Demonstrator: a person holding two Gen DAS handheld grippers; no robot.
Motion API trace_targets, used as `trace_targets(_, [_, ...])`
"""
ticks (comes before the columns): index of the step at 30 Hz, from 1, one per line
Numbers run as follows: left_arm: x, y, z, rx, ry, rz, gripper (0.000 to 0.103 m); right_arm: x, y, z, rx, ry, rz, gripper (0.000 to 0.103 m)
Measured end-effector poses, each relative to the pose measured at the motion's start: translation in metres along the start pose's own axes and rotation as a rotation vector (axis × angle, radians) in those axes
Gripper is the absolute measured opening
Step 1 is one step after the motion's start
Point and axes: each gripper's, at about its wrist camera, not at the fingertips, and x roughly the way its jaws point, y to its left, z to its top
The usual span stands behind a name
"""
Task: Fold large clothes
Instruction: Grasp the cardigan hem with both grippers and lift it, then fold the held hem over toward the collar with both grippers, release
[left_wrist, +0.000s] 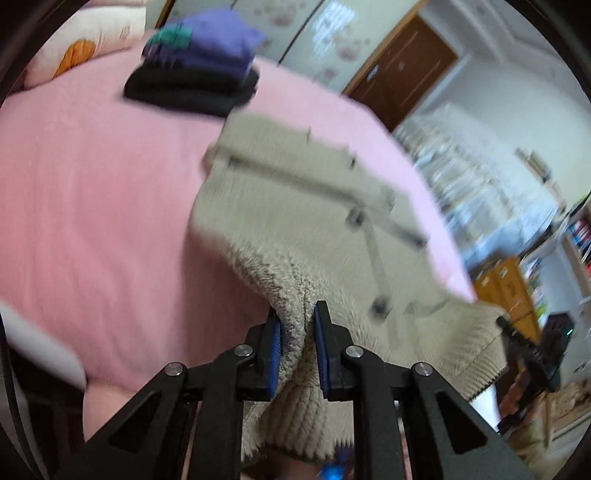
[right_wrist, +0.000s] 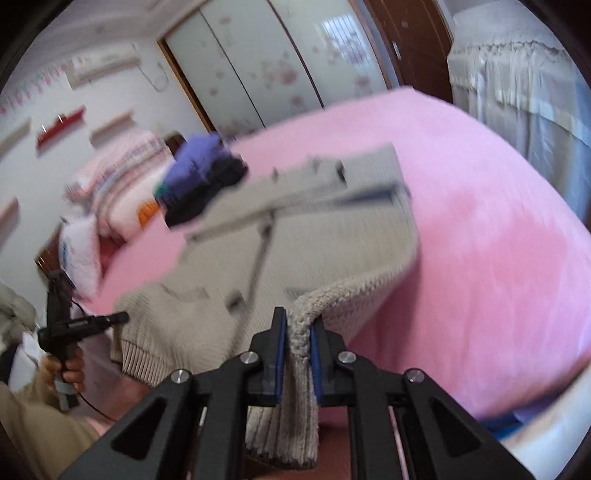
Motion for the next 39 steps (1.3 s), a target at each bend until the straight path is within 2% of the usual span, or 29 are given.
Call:
trace_targets(4, [0.011,-0.012,0.066,-0.071,-0.045,-0.031,0.014,0.016,-0.014,0.057,0.124,-0.079,0.064,0.011])
trace_targets(9, [0.069,-0.01,0.15,-0.218,-0.018,0.001,0.014,0.061,-0.038,0.12,0.242,-0.113,0.053,0.011])
trace_targets(16, [0.18,0.011,0.244,-0.349,0.028,0.115,0.014,0.162,-0.086,0.193,0.364,-0.088,-0.048,0.011])
trace_targets(20, [0.243,0.043,0.277,-0.488,0.026,0.172,0.013,0.227,-0.12,0.216,0.443,-0.05,-0.134,0.011])
trace_targets(23, [0.27,0.06,0.285,-0.523,0.024,0.195,0.014,0.265,-0.142,0.22,0.491,-0.007,-0.195,0.011])
trace_targets(25, [0.287,0.062,0.287,-0.512,0.032,0.215,0.014,0.286,-0.153,0.219,0.502,0.012,-0.225,0.01])
trace_targets(28, [0.305,0.053,0.289,-0.433,0.041,0.238,0.014,0.305,-0.162,0.218,0.509,0.028,-0.244,0.01])
trace_targets(32, [0.311,0.052,0.291,-0.375,0.046,0.228,0.015,0.315,-0.178,0.217,0.583,0.058,-0.188,0.013])
trace_targets(34, [0.308,0.049,0.292,-0.344,0.046,0.216,0.017,0.312,-0.179,0.22,0.562,0.07,-0.139,0.024])
trace_targets(37, [0.303,0.039,0.298,-0.262,0.046,0.213,0.022,0.303,-0.17,0.227,0.471,0.068,-0.13,0.038])
trace_targets(39, [0.296,0.034,0.302,-0.208,0.043,0.207,0.026,0.293,-0.162,0.234,0.406,0.051,-0.133,0.042])
